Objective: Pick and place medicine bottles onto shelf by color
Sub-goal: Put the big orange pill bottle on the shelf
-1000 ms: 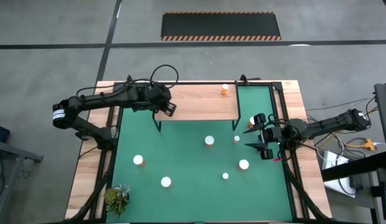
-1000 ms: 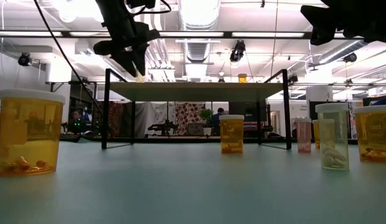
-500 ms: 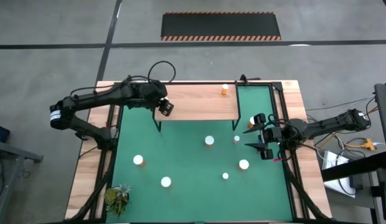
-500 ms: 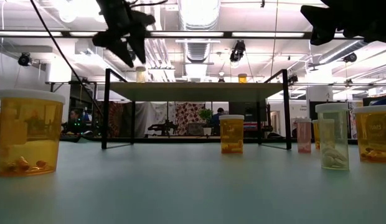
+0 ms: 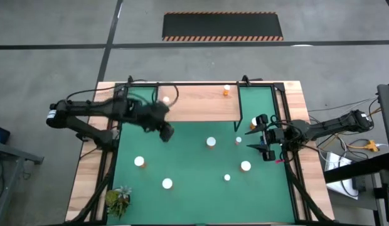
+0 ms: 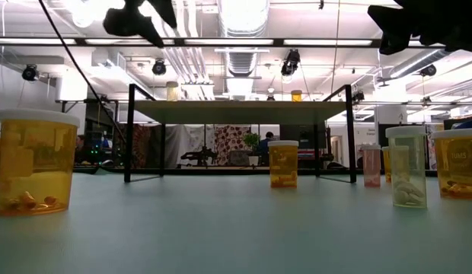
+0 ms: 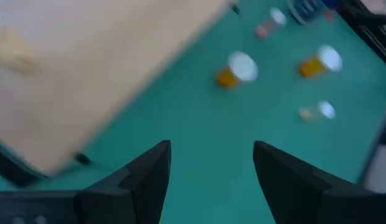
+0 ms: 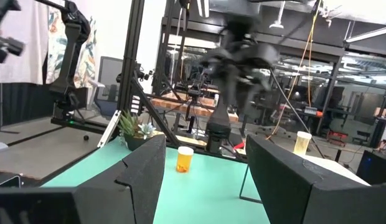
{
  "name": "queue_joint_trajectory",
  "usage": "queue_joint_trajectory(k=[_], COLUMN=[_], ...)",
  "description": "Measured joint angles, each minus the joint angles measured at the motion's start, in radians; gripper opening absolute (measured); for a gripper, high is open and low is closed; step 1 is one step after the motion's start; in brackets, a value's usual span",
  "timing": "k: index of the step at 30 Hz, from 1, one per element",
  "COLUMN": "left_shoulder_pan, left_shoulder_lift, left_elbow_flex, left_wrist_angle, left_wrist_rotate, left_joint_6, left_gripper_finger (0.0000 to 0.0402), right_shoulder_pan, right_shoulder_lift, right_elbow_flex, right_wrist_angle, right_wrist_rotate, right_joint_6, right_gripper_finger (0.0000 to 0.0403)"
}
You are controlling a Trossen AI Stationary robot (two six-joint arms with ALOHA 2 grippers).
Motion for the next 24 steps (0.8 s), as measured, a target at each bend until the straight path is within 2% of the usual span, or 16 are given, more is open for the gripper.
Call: queue_joint_trajectory(k=[7, 13, 17, 20, 24], left_shoulder_pan=[-0.278, -0.463, -0.534, -0.551, -0.550], left_shoulder_lift=[0.043, 0.080, 0.105, 0.107, 0.106], left_elbow_flex=[-0.005, -0.025, -0.064, -0.100, -0.150], left_wrist_angle=[-0.020, -0.185, -0.261, -0.254, -0.255], left_wrist_rotate=[0.000, 0.000, 0.003, 0.003, 0.003], left_joint_6=[-0.256, -0.610, -0.801, -0.834, -0.863], left_gripper_finger=[0.0212, 0.0212, 0.0212, 0.0217, 0.0244], right_shoulder_pan=[0.000, 0.000, 0.000, 0.000, 0.000], right_shoulder_lift=[0.000, 0.000, 0.000, 0.000, 0.000], right_elbow_flex=[0.005, 0.005, 0.005, 0.005, 0.005], right_wrist_angle=[0.000, 0.000, 0.000, 0.000, 0.000], right_wrist_rotate=[0.000, 0.000, -0.001, -0.002, -0.002], right_joint_6=[0.008, 0.011, 0.011, 0.011, 0.011], right_gripper_finger=[0.0215, 0.0215, 0.0215, 0.0215, 0.0215])
